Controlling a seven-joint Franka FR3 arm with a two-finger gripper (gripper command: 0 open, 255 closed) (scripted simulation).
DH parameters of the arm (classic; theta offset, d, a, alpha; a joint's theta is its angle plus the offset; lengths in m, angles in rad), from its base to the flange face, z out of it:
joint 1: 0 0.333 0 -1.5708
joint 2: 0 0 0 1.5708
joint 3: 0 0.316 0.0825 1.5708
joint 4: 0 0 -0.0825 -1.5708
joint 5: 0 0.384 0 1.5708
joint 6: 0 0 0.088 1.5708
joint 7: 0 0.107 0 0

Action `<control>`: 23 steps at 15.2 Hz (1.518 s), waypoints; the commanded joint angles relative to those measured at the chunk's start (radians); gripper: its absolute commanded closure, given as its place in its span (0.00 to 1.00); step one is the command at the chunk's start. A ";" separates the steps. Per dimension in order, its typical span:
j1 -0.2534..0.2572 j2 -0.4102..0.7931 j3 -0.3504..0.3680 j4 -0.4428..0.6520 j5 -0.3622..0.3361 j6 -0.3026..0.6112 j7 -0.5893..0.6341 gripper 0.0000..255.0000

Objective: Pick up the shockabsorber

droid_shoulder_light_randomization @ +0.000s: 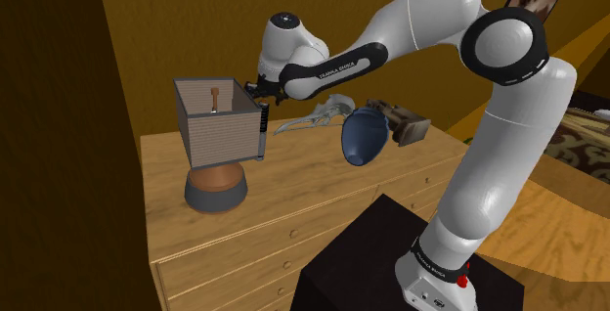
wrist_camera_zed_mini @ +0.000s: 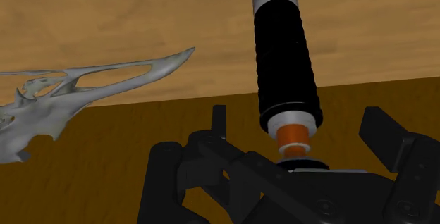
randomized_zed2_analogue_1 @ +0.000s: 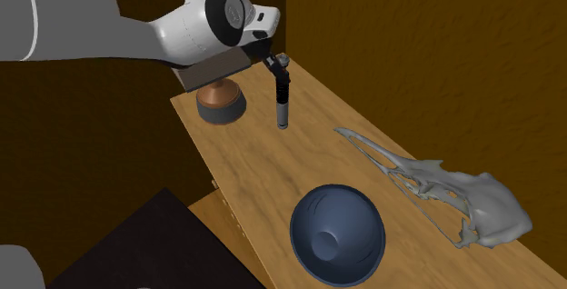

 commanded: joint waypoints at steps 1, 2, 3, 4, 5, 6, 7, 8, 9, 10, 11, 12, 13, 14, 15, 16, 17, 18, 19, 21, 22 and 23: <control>0.001 0.009 -0.004 -0.013 -0.018 0.020 0.018 0.00; 0.002 0.016 -0.006 -0.019 -0.028 0.029 0.028 0.00; 0.003 0.022 -0.008 -0.024 -0.038 0.039 0.038 0.00; 0.003 0.026 -0.010 -0.026 -0.044 0.044 0.044 0.00; 0.003 0.026 -0.010 -0.026 -0.044 0.044 0.044 0.00; 0.004 0.026 -0.009 -0.025 -0.044 0.042 0.044 1.00; 0.004 0.027 -0.010 -0.025 -0.045 0.043 0.045 1.00; 0.004 0.028 -0.010 -0.024 -0.045 0.043 0.045 1.00; 0.004 0.028 -0.009 -0.024 -0.045 0.043 0.045 1.00; 0.004 0.028 -0.009 -0.024 -0.046 0.043 0.046 1.00; 0.004 0.028 -0.010 -0.024 -0.046 0.043 0.046 1.00; 0.004 0.029 -0.010 -0.023 -0.045 0.043 0.044 1.00; 0.004 0.029 -0.009 -0.023 -0.045 0.042 0.045 1.00; 0.004 0.028 -0.009 -0.023 -0.045 0.042 0.044 1.00; 0.003 0.026 -0.010 -0.026 -0.044 0.044 0.044 1.00; 0.002 0.019 -0.007 -0.022 -0.034 0.035 0.034 1.00; 0.001 0.013 -0.005 -0.016 -0.024 0.026 0.024 1.00; 0.000 0.007 -0.003 -0.011 -0.014 0.016 0.014 1.00; -0.001 0.001 -0.001 -0.005 -0.005 0.007 0.005 1.00; -0.002 -0.011 0.002 0.006 0.013 -0.012 -0.014 1.00; -0.003 -0.016 0.004 0.013 0.022 -0.022 -0.023 1.00; -0.003 -0.021 0.005 0.019 0.031 -0.032 -0.032 1.00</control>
